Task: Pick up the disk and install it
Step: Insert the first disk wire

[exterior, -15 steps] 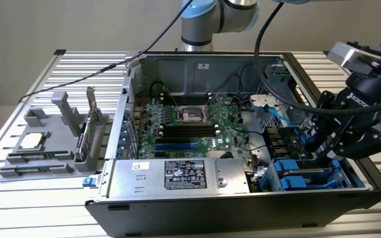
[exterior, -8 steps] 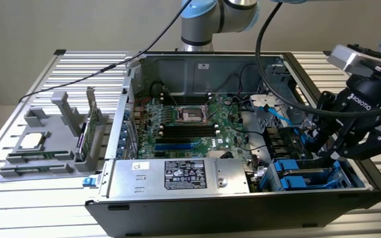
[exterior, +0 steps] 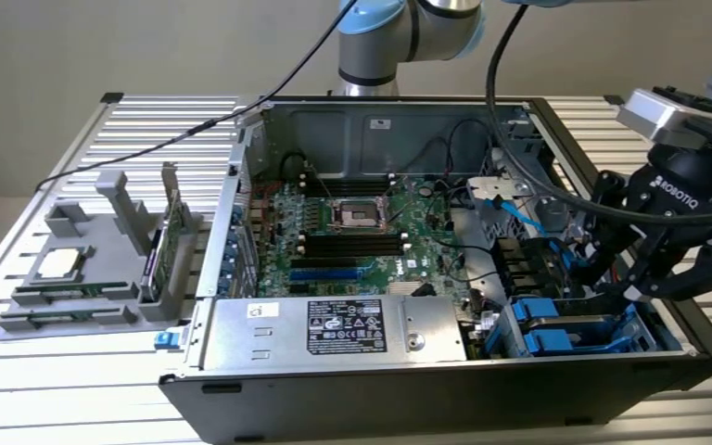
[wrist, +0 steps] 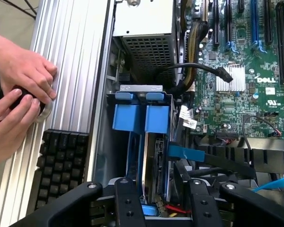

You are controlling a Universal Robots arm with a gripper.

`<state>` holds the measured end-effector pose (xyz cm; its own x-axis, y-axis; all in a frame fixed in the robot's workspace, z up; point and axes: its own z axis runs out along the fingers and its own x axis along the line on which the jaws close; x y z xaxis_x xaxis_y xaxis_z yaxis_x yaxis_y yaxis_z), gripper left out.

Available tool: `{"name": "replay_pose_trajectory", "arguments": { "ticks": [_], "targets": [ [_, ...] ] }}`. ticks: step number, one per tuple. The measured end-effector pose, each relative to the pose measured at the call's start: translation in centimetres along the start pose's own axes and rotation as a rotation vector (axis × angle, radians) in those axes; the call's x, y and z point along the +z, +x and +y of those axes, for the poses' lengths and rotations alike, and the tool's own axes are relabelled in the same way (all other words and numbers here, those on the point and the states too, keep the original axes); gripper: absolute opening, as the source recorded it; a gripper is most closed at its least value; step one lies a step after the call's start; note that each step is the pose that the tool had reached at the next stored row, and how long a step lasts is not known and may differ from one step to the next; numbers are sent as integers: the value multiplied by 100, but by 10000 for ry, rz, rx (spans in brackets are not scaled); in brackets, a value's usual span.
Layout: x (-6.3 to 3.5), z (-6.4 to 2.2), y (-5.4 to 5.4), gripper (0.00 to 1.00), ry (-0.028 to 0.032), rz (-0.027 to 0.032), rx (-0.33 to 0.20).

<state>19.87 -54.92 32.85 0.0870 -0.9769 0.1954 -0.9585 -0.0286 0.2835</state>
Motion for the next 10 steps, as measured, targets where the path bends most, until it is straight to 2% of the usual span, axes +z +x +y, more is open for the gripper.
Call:
{"name": "replay_pose_trajectory", "arguments": {
  "ticks": [6, 10],
  "targets": [
    [-2, 0, 0, 44, 139, -4, -646],
    [-3, 1, 0, 44, 231, 26, -1074]
  ]
}}
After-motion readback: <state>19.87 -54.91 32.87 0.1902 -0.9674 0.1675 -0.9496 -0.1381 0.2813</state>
